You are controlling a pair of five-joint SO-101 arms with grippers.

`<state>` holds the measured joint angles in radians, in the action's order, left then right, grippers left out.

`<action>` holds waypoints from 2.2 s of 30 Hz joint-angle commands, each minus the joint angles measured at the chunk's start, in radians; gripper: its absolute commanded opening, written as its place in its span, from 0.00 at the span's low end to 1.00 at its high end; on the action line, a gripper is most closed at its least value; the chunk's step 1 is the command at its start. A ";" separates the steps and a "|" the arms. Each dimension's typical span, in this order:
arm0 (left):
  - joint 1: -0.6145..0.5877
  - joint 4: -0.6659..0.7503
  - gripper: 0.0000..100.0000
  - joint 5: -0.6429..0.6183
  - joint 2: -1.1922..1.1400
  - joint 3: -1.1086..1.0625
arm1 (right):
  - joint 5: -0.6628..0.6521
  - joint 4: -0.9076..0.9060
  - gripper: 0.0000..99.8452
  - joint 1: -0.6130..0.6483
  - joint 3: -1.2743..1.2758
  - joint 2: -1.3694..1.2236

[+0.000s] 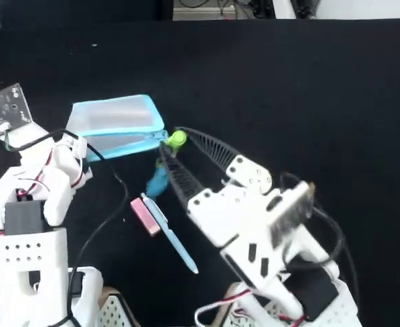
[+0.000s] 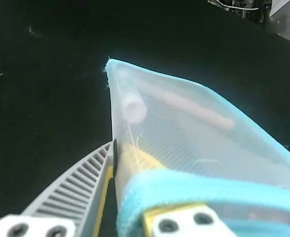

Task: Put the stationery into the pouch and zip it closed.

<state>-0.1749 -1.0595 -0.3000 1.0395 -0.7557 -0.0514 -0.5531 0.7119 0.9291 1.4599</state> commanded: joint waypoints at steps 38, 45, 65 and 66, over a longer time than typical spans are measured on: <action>0.084 -0.052 0.03 0.011 -0.275 0.145 | -0.123 0.712 0.01 0.068 0.160 -0.308; 0.084 -0.052 0.03 0.011 -0.275 0.145 | -0.123 0.713 0.01 0.072 0.113 -0.358; 0.084 -0.054 0.03 0.011 -0.265 0.139 | -0.127 0.885 0.01 0.109 0.216 -0.352; 0.084 -0.054 0.03 0.011 -0.265 0.139 | -0.127 0.919 0.01 0.109 0.216 -0.380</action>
<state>-0.1028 -1.1055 -0.2969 0.7756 -0.6529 -0.1695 0.2585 0.8117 1.1515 1.1469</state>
